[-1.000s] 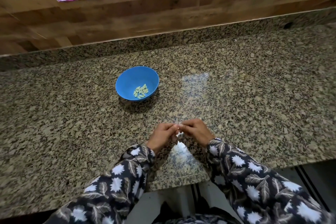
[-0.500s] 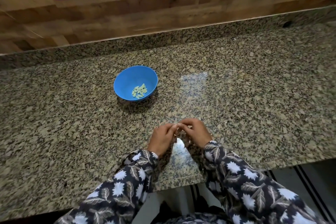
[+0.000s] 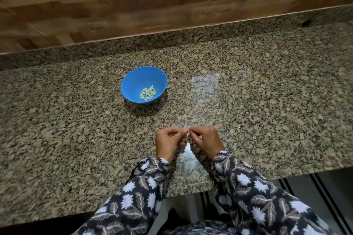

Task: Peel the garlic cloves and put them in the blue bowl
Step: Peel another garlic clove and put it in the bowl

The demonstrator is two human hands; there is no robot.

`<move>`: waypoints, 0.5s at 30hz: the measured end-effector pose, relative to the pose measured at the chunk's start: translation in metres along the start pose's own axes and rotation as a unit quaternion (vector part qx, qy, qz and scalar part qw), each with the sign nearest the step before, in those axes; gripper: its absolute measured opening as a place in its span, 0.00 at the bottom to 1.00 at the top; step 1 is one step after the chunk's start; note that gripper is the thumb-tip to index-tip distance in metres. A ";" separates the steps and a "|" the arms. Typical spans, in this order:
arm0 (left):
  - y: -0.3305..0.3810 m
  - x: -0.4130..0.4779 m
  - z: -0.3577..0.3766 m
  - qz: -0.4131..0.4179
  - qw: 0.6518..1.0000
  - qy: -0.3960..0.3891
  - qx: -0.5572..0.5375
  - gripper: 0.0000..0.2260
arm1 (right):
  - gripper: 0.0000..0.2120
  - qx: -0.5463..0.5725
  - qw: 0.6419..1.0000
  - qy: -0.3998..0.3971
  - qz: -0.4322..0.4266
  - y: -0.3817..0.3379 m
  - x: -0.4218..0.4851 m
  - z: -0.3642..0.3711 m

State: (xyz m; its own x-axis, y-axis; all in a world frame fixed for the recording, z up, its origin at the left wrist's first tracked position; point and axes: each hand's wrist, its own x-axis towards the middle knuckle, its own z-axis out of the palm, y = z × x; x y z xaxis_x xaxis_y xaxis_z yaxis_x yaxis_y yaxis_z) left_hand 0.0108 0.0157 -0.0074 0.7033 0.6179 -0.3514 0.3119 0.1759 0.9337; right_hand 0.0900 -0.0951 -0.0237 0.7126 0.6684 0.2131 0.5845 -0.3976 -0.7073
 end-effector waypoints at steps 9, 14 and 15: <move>0.000 0.000 -0.002 -0.007 0.999 -0.035 -0.027 0.02 | 0.09 0.007 0.999 0.012 0.052 -0.004 -0.001 -0.002; 0.001 0.001 -0.009 -0.053 0.990 -0.072 -0.105 0.03 | 0.08 0.206 0.952 -0.046 0.224 -0.006 0.003 -0.006; 0.001 0.000 -0.010 -0.065 0.986 -0.082 -0.131 0.04 | 0.08 0.264 0.930 -0.044 0.252 -0.008 0.003 -0.006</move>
State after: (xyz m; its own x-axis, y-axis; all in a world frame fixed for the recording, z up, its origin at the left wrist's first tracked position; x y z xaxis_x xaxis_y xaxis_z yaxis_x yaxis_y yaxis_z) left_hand 0.0049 0.0235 -0.0056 0.7686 0.4486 -0.4560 0.2463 0.4503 0.8582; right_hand 0.0895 -0.0938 -0.0133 0.7966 0.5386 -0.2745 -0.1042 -0.3249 -0.9400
